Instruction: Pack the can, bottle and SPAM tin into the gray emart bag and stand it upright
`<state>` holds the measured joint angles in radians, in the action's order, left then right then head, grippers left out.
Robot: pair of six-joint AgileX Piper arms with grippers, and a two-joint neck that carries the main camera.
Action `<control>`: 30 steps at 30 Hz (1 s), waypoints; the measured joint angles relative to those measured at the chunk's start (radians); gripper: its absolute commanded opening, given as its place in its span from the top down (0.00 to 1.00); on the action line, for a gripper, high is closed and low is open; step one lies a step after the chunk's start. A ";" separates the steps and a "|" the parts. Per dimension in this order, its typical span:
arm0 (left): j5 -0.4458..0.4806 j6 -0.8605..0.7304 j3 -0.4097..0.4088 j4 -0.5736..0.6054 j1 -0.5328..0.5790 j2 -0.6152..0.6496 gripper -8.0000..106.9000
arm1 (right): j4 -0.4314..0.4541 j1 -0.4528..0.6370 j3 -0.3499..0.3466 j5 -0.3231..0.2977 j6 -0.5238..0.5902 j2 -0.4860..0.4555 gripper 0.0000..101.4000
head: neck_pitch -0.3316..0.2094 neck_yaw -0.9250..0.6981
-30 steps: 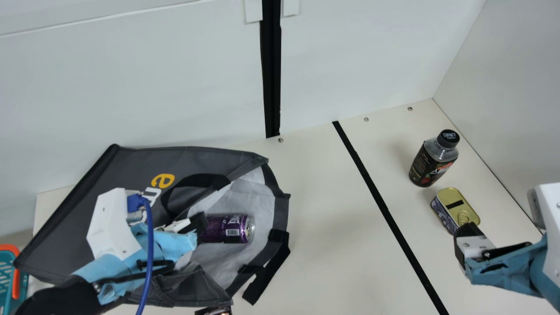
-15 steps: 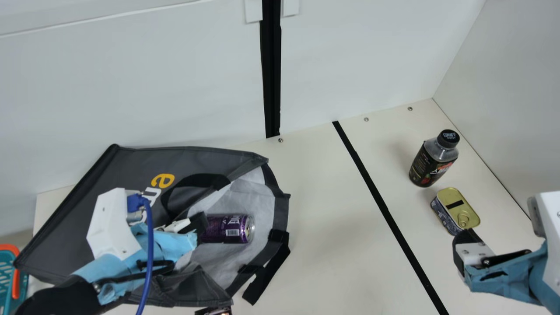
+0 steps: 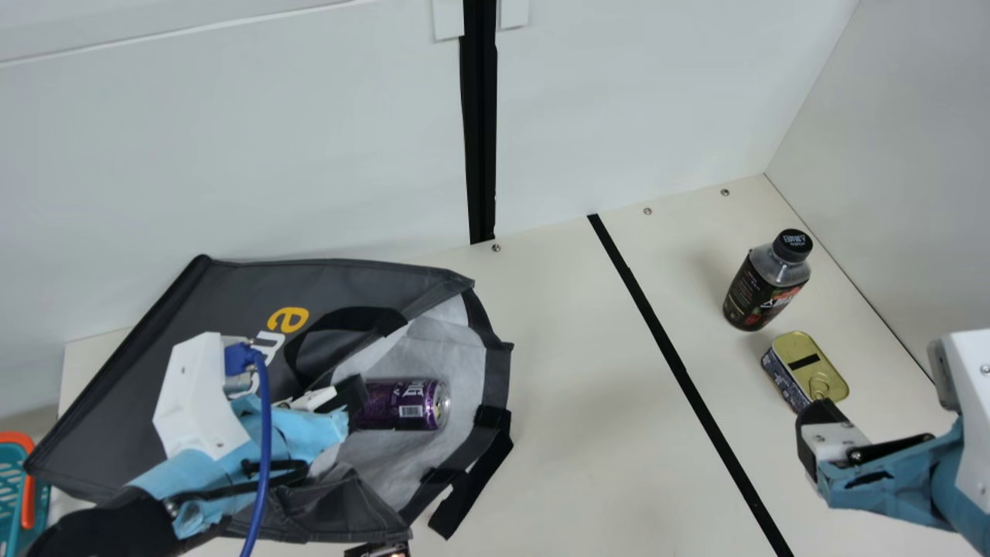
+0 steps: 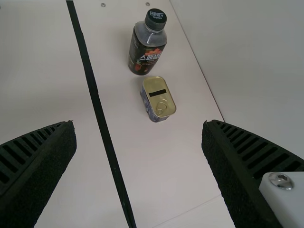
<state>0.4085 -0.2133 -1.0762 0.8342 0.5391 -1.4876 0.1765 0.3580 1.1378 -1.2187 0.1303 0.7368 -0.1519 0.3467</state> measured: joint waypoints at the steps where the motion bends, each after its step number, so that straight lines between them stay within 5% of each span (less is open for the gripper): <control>1: 0.000 0.000 0.000 0.000 0.000 0.000 1.00 | 0.001 -0.005 0.006 -0.001 -0.004 0.006 0.06 | 0.000 0.000; 30: 0.000 0.000 0.000 0.000 0.000 0.000 1.00 | 0.174 -0.214 0.160 0.000 -0.233 0.237 0.06 | 0.000 0.000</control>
<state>0.4085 -0.2133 -1.0762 0.8342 0.5391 -1.4876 0.3501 0.1444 1.2983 -1.2184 -0.1022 0.9737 -0.1519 0.3467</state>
